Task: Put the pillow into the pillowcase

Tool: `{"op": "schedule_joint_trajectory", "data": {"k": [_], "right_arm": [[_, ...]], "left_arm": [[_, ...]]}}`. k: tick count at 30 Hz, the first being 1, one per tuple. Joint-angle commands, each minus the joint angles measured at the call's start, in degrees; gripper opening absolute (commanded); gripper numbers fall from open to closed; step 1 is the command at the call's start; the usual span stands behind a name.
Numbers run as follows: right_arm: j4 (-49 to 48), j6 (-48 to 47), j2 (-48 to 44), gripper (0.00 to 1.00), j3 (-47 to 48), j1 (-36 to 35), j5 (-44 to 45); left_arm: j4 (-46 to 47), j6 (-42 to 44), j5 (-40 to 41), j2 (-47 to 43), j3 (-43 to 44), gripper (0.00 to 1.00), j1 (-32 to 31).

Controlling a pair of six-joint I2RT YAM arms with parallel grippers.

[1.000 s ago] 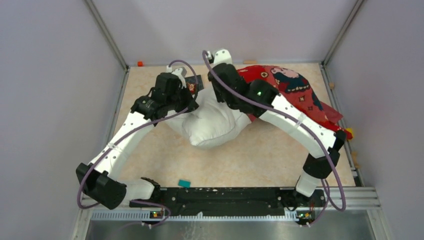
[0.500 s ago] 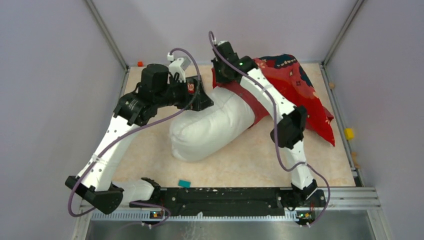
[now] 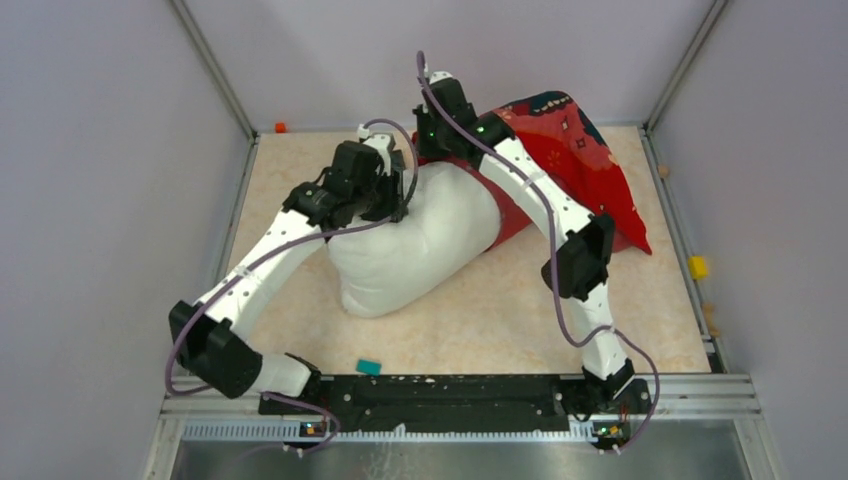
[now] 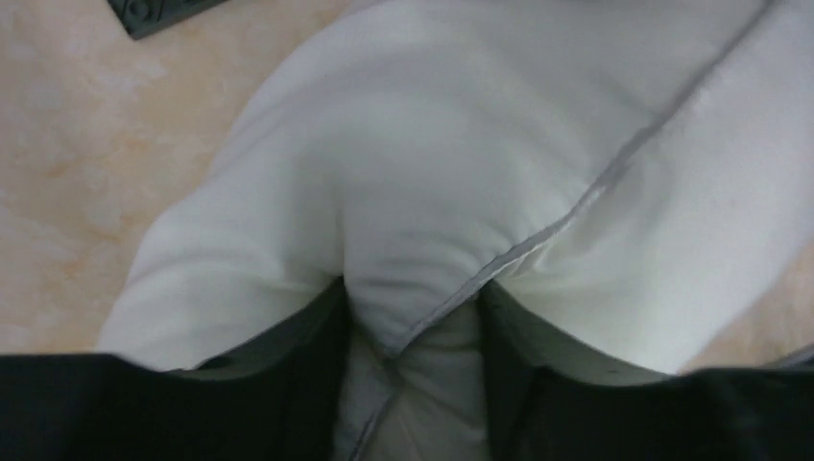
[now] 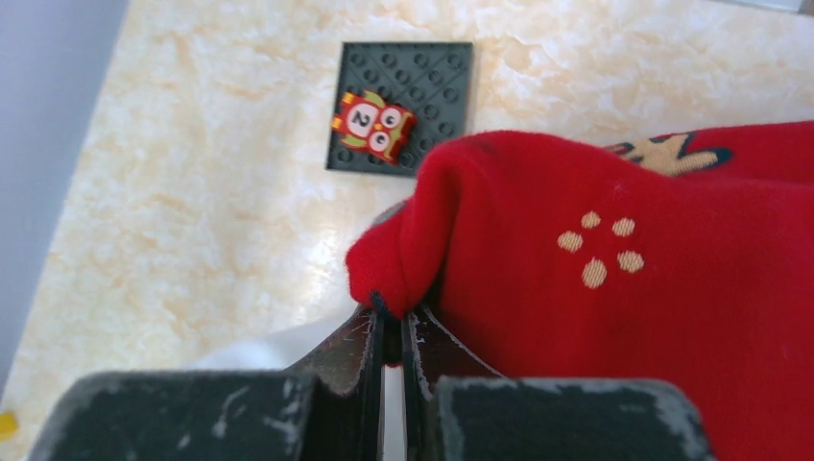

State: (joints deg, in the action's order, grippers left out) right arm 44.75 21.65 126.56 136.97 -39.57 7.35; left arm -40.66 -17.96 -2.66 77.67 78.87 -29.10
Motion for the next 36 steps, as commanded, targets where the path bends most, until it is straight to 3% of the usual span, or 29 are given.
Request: {"op": "schedule_joint_trajectory", "data": {"k": [1,3,6,11,13,14,15,16,19,23,29,33,36], "right_arm": [[-2.4,-1.0,-10.0,0.00,2.6,-2.0,1.1],[-1.9,-1.7,-11.8,0.00,2.4,-2.2,1.0],[0.3,-2.6,-13.4,0.00,1.4,-3.3,2.2],[-0.9,-5.3,-16.5,0.02,-5.6,-6.8,5.7],[0.8,-5.8,-16.0,0.35,-4.6,-7.0,7.0],[1.6,-6.3,-15.9,0.65,-3.9,-7.0,8.0],[2.4,-6.6,-16.1,0.78,-3.6,-7.0,9.0],[2.9,-6.8,-16.7,0.83,-3.9,-7.0,10.3],[2.3,-7.8,-20.4,0.85,-8.6,-7.1,14.0],[-4.2,-10.2,-27.0,0.86,-21.9,-6.5,18.6],[-12.2,-12.3,-28.3,0.83,-34.3,-0.3,18.5],[-16.6,-16.3,-25.5,0.83,-36.9,0.1,21.2],[-16.7,-15.8,-23.2,0.79,-36.2,0.4,28.1]], "left_arm": [[4.5,-3.0,10.8,5.2,-2.6,0.38,0.6],[5.9,-3.7,11.2,6.6,-3.3,0.17,2.0],[9.7,-5.3,9.0,7.2,-4.8,0.01,5.8],[9.9,-5.5,3.0,10.3,-3.0,0.00,10.7],[8.9,-4.9,1.6,11.2,-2.1,0.00,10.8],[8.9,-4.7,1.4,11.3,-2.3,0.00,10.8],[9.1,-4.7,1.5,11.2,-2.5,0.00,10.9],[9.3,-4.7,1.3,11.2,-2.8,0.00,11.1],[9.6,-4.8,0.9,11.5,-3.1,0.00,11.6],[9.7,-4.6,0.7,11.2,-3.4,0.00,11.8],[9.8,-4.5,0.7,10.9,-3.6,0.00,12.0],[9.9,-4.3,0.9,10.9,-3.9,0.00,12.1],[9.9,-4.3,1.3,11.0,-4.4,0.00,12.5]]}}
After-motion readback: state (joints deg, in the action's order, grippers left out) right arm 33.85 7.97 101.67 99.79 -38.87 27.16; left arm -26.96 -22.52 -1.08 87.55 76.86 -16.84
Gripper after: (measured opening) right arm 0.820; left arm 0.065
